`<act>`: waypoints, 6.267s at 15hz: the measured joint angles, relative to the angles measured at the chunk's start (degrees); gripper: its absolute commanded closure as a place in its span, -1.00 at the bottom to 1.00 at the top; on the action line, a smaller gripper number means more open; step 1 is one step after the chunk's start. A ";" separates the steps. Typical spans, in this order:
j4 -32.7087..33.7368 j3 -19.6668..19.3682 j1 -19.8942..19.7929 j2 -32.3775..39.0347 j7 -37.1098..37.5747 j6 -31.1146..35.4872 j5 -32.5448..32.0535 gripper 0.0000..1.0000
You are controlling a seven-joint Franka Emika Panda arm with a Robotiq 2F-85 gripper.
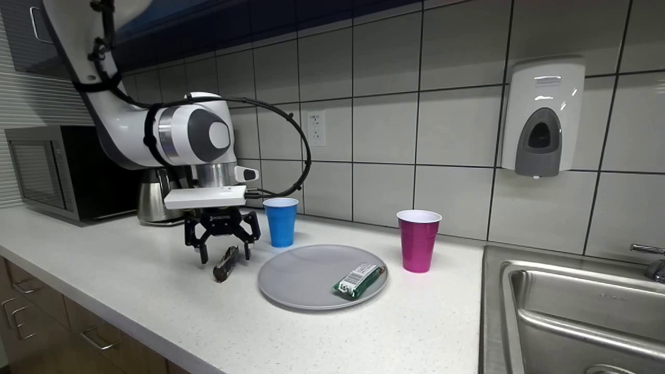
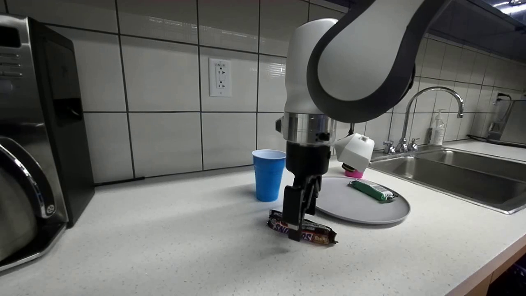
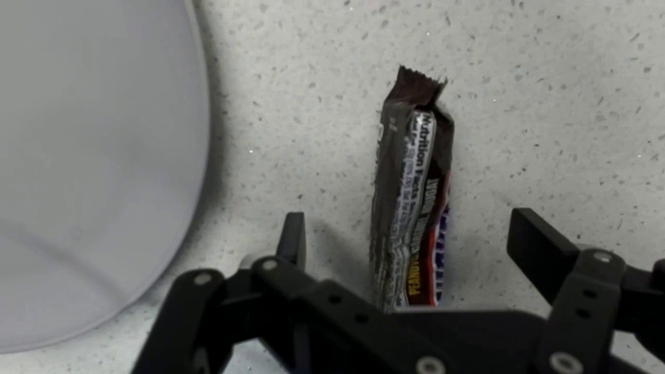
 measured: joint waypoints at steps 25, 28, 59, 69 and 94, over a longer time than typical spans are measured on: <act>2.28 -0.08 0.29 -0.46 2.16 -0.03 0.16 0.89; 2.39 -0.45 -0.23 -1.15 3.21 -0.03 0.39 0.90; 2.32 -8.89 -8.16 -2.61 11.83 -0.02 3.51 0.90; 2.65 -11.43 -8.57 0.57 15.71 0.04 3.51 0.03; -4.52 -9.85 -7.89 -12.65 20.99 0.08 3.25 -1.00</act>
